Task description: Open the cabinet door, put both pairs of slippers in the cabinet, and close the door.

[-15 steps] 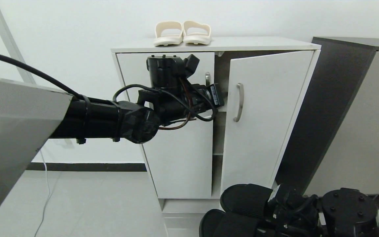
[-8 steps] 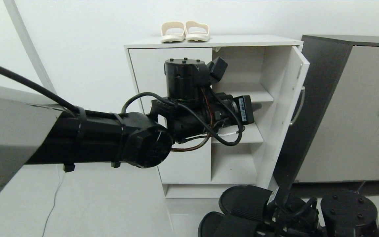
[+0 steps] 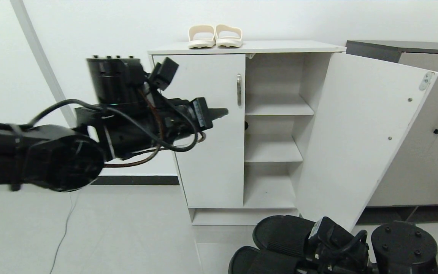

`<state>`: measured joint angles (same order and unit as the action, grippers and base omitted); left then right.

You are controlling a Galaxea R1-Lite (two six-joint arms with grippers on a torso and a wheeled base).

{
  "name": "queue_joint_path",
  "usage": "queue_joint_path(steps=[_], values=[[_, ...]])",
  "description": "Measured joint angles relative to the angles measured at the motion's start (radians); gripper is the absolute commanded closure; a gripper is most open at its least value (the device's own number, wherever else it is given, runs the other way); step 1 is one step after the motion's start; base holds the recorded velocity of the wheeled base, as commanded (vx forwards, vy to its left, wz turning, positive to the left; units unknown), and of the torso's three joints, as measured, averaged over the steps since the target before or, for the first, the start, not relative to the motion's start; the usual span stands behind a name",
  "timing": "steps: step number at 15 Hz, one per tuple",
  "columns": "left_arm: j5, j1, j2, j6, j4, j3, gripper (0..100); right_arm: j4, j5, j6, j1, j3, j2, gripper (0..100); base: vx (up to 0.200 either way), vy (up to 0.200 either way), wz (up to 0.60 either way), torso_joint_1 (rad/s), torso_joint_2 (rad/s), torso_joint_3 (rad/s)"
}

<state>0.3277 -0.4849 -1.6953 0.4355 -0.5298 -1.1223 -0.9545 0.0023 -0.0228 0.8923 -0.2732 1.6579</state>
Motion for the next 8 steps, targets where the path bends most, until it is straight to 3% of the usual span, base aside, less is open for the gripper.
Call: queue_joint_path(steps=[3,5,8], values=[[-0.002,0.101,0.24,-0.01,0.014,0.229,100,-0.001,-0.001,0.0,0.0,-0.001,-0.001,100,0.0,0.0,0.0,0.0,0.0,0.0],[-0.002,0.151,0.417,-0.037,0.064,0.356,100,-0.004,-0.004,0.0,0.0,-0.001,-0.002,100,0.0,0.0,0.0,0.0,0.0,0.0],[-0.004,0.271,0.699,-0.094,0.294,0.457,100,-0.009,-0.004,0.0,-0.001,-0.001,-0.005,100,0.0,0.0,0.0,0.0,0.0,0.0]])
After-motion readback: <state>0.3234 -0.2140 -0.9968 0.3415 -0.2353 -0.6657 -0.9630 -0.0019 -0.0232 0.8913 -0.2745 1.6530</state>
